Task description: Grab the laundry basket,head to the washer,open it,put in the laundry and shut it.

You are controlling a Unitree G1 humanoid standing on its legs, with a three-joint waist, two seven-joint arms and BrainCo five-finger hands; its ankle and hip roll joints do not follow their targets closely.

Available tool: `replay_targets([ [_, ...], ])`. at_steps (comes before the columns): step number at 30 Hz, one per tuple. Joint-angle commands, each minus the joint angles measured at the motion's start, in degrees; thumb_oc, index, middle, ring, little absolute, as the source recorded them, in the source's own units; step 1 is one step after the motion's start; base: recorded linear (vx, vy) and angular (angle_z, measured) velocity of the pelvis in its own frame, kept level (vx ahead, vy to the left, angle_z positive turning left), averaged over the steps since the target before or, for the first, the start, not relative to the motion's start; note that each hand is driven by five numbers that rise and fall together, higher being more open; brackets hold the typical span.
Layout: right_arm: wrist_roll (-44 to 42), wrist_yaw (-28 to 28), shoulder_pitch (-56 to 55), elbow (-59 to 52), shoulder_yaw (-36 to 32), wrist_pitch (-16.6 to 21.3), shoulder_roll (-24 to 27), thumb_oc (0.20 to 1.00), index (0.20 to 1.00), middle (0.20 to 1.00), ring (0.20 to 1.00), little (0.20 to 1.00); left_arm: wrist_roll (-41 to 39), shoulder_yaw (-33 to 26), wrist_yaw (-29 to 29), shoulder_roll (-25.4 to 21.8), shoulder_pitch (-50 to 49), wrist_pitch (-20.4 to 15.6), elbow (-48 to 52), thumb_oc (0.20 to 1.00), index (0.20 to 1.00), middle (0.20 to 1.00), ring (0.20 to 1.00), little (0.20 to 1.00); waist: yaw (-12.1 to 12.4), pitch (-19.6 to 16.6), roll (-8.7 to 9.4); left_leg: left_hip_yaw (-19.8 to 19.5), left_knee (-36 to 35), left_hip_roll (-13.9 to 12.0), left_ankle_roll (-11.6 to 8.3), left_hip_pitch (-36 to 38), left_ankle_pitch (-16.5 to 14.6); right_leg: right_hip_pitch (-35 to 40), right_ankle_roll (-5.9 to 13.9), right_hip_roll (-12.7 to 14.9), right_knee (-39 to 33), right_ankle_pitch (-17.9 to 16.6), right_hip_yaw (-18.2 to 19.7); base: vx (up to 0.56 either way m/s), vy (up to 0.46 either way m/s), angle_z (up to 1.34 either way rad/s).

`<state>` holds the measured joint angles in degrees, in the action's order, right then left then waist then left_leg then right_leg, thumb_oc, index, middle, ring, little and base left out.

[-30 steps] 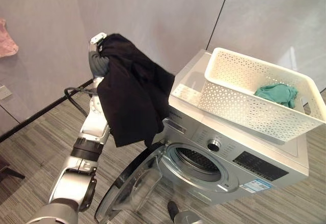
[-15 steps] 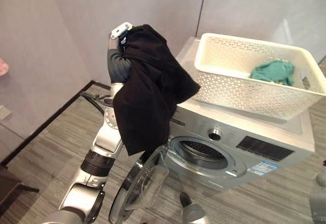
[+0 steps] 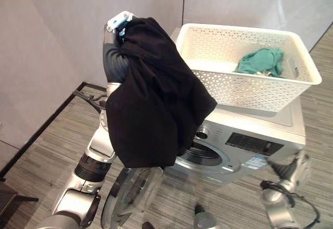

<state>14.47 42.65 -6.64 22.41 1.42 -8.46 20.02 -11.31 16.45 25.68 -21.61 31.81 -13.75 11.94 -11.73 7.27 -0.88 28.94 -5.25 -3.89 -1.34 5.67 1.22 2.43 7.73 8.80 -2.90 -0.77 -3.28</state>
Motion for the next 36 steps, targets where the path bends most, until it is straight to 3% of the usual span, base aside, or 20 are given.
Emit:
replay_targets([
  [1, 0.2, -5.9, 4.2, -0.5, 5.8, 7.0, -0.1, 1.000, 1.000, 1.000, 1.000, 1.000, -3.1, 0.6, -0.8, 1.1, 4.2, -4.1, 2.3, 0.200, 0.200, 0.200, 0.200, 0.200, 3.2, -3.3, 0.25, -6.5, 0.3, 1.4, 2.39, -4.8, -2.1, 2.4, 0.00, -0.4, 9.6, 10.0, -1.7, -0.07, -0.195, -0.10],
  [4, 0.3, -7.7, 5.1, -0.4, 9.1, 8.4, 0.3, 1.000, 1.000, 1.000, 1.000, 1.000, -4.2, 1.4, -1.9, 1.5, 2.3, -4.5, 3.5, 0.200, 0.200, 0.200, 0.200, 0.200, 3.7, -2.3, 0.41, -7.2, 0.3, -0.2, 0.93, -6.3, -0.1, 3.5, -0.87, -1.5, 7.0, 9.9, -3.3, -0.11, -0.271, -0.05],
  [6, 1.2, -10.2, 5.2, -0.1, 15.1, 10.4, 1.2, 1.000, 1.000, 1.000, 1.000, 1.000, -8.8, 4.0, -5.1, 2.9, -2.2, -4.8, 5.2, 0.200, 0.200, 0.200, 0.200, 0.200, 5.8, 0.1, 0.83, -8.7, 0.8, -3.3, -1.21, -8.6, 3.0, 5.2, -2.49, -4.0, 3.9, 10.2, -6.4, -0.17, -0.356, 0.09],
  [10, 1.9, -11.6, 4.9, 0.1, 17.9, 11.7, 1.9, 1.000, 1.000, 1.000, 1.000, 1.000, -11.2, 5.5, -8.5, 2.3, -7.1, -4.3, 7.2, 0.200, 0.200, 0.200, 0.200, 0.200, 7.1, 2.5, 1.02, -9.9, 5.2, -5.2, -1.49, -11.7, 3.9, 6.1, -4.10, -5.6, 2.7, 10.2, -8.6, -0.12, -0.163, 0.39],
  [11, 1.6, -11.7, 5.1, -0.2, 18.5, 12.2, 2.2, 1.000, 1.000, 1.000, 1.000, 1.000, -12.5, 6.0, -9.7, 1.9, -9.0, -4.1, 8.1, 0.200, 0.200, 0.200, 0.200, 0.200, 8.1, 4.0, 1.25, -11.7, 8.3, -5.9, -1.96, -13.7, 3.9, 6.1, -4.87, -5.8, 2.9, 10.5, -8.7, -0.24, -0.141, 0.18],
  [12, 1.2, -11.6, 5.9, -0.7, 19.1, 12.4, 2.6, 1.000, 1.000, 1.000, 1.000, 1.000, -13.3, 5.9, -10.2, 1.3, -10.0, -3.5, 8.9, 0.200, 0.200, 0.200, 0.200, 0.200, 9.3, 5.6, 1.77, -16.4, 12.0, -6.2, -2.51, -16.0, 3.5, 5.1, -5.72, -6.0, 3.9, 10.6, -8.0, -0.25, -0.126, 0.29],
  [14, 0.2, -11.3, 7.5, -0.3, 20.8, 13.6, 2.6, 1.000, 1.000, 1.000, 1.000, 1.000, -14.1, 5.3, -11.2, -0.3, -11.9, -3.3, 10.5, 0.200, 0.200, 0.200, 0.200, 0.200, 10.9, 8.0, 2.40, -29.2, 18.0, -4.2, -2.18, -19.1, 1.1, 1.9, -6.51, -5.9, 6.3, 10.5, -6.3, -0.25, -0.090, 0.03],
  [15, -0.3, -11.4, 7.9, 0.2, 21.4, 14.2, 2.3, 1.000, 1.000, 1.000, 1.000, 1.000, -13.9, 5.4, -12.0, -1.1, -12.8, -3.4, 11.1, 0.200, 0.200, 0.200, 0.200, 0.200, 11.1, 8.7, 2.90, -33.5, 21.7, -3.1, -1.65, -20.1, -0.7, 0.4, -6.59, -5.7, 7.4, 10.5, -5.9, -0.20, -0.070, -0.32],
  [16, -0.8, -11.4, 8.1, 0.6, 21.8, 14.8, 2.2, 1.000, 1.000, 1.000, 1.000, 1.000, -13.4, 6.0, -12.9, -2.1, -13.7, -3.4, 11.6, 0.200, 0.200, 0.200, 0.200, 0.200, 10.8, 9.5, 3.07, -35.1, 25.3, -3.2, -0.80, -19.8, -2.5, -0.8, -6.65, -5.6, 8.7, 10.8, -5.9, -0.13, -0.035, -0.28],
  [17, -1.1, -11.4, 8.0, 0.7, 21.7, 15.0, 1.9, 1.000, 1.000, 1.000, 1.000, 1.000, -13.4, 6.0, -13.3, -2.5, -14.3, -3.3, 11.9, 0.200, 0.200, 0.200, 0.200, 0.200, 10.3, 9.1, 2.77, -35.0, 25.0, -3.7, -0.43, -19.7, -3.3, -1.5, -6.60, -5.8, 8.8, 11.0, -6.5, -0.01, 0.101, -0.27],
  [18, -2.1, -12.0, 7.0, 1.4, 20.9, 15.1, 1.4, 1.000, 1.000, 1.000, 1.000, 1.000, -13.6, 6.6, -14.3, -2.9, -16.2, -2.8, 11.6, 0.200, 0.200, 0.200, 0.200, 0.200, 8.9, 7.8, 1.02, -31.3, 20.0, -5.1, -0.61, -16.7, -5.1, -1.7, -6.12, -6.5, 8.5, 11.3, -7.1, 0.06, 0.113, -0.14],
  [23, -4.0, -12.0, 9.1, 4.2, 21.1, 14.0, 0.5, 1.000, 1.000, 1.000, 1.000, 1.000, -14.7, 7.1, -14.0, -3.4, -16.5, -3.0, 9.3, 0.200, 0.200, 0.200, 0.200, 0.200, 9.1, 8.3, -0.90, -30.1, 14.0, -4.1, -1.34, -15.0, -4.6, -6.6, -5.07, -4.4, 11.8, 10.3, -6.0, -0.05, 0.204, -0.01],
  [29, -6.9, -11.4, 11.6, 5.3, 20.8, 13.3, -0.7, 1.000, 1.000, 1.000, 1.000, 1.000, -19.8, 12.3, -14.2, 0.6, -14.7, -2.4, 1.6, 0.200, 0.200, 0.200, 0.200, 0.200, 8.0, 10.8, -1.62, -26.2, 11.6, -3.0, -0.80, -16.3, -3.4, -12.2, -4.48, -3.0, 13.7, 8.6, -3.9, -0.09, 0.113, -0.07],
  [36, -8.5, -7.7, 15.4, 5.3, 19.3, 11.2, -0.1, 1.000, 1.000, 1.000, 1.000, 1.000, -25.8, 18.1, -12.9, 6.4, -12.8, -1.9, -9.2, 0.200, 0.200, 0.200, 0.200, 0.200, 6.9, 14.3, -0.45, -24.0, 10.7, -3.0, -1.38, -21.6, -0.8, -17.5, -3.87, -2.7, 12.8, 6.4, -3.2, -0.09, -0.030, -0.08],
])
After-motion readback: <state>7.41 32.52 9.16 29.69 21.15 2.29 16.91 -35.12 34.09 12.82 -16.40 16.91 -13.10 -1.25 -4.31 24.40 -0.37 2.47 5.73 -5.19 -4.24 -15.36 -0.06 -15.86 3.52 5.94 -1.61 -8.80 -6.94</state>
